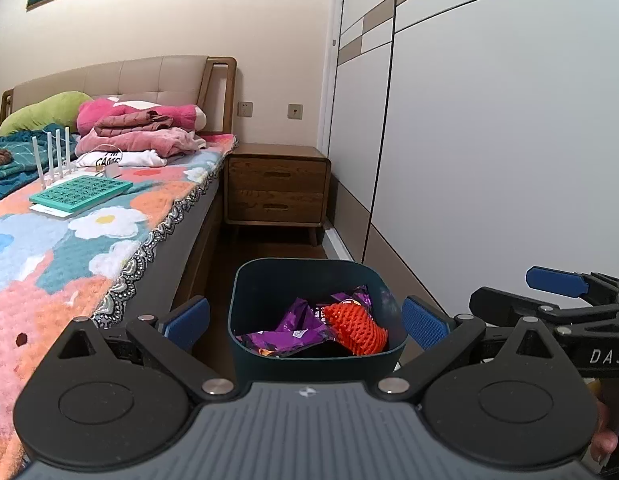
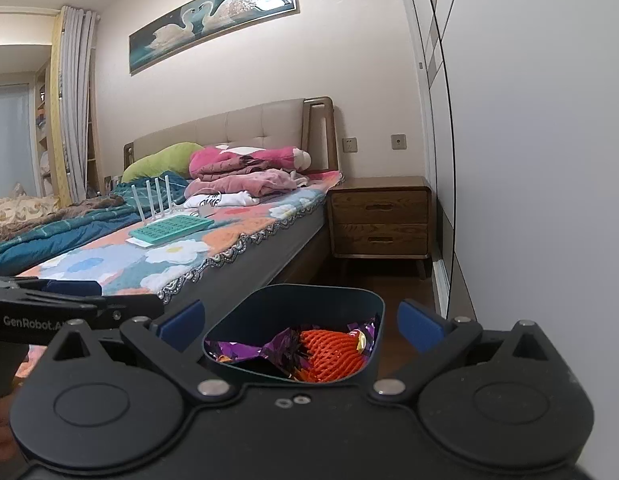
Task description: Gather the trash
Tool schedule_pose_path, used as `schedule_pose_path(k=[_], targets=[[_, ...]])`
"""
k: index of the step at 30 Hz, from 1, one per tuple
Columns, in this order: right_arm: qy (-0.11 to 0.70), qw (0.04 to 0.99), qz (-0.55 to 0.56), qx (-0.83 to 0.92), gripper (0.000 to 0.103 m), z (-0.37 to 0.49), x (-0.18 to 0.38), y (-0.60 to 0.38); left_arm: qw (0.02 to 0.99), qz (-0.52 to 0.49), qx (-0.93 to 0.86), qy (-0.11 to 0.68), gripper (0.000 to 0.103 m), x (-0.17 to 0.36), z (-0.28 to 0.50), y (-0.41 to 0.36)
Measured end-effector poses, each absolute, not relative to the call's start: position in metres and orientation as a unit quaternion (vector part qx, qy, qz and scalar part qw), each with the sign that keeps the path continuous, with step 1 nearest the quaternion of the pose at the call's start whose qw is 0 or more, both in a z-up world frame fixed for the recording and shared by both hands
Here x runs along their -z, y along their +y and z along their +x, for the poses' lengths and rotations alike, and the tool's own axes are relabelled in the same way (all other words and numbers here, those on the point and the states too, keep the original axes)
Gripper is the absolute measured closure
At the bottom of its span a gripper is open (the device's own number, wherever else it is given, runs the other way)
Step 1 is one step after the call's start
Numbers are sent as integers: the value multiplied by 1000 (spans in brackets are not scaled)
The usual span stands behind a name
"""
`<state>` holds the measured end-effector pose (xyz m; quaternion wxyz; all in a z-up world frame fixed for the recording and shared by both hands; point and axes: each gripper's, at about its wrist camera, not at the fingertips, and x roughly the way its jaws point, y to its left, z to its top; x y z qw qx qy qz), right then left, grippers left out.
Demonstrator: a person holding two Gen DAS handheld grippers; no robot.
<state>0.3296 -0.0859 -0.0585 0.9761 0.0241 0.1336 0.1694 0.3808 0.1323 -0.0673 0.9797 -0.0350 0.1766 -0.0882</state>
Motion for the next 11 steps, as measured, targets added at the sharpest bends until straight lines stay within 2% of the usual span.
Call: schedule_pose_path(k=[11], targets=[[135, 977, 24, -166, 0, 330, 61, -86, 974, -59, 83, 200, 0, 73, 392, 141]])
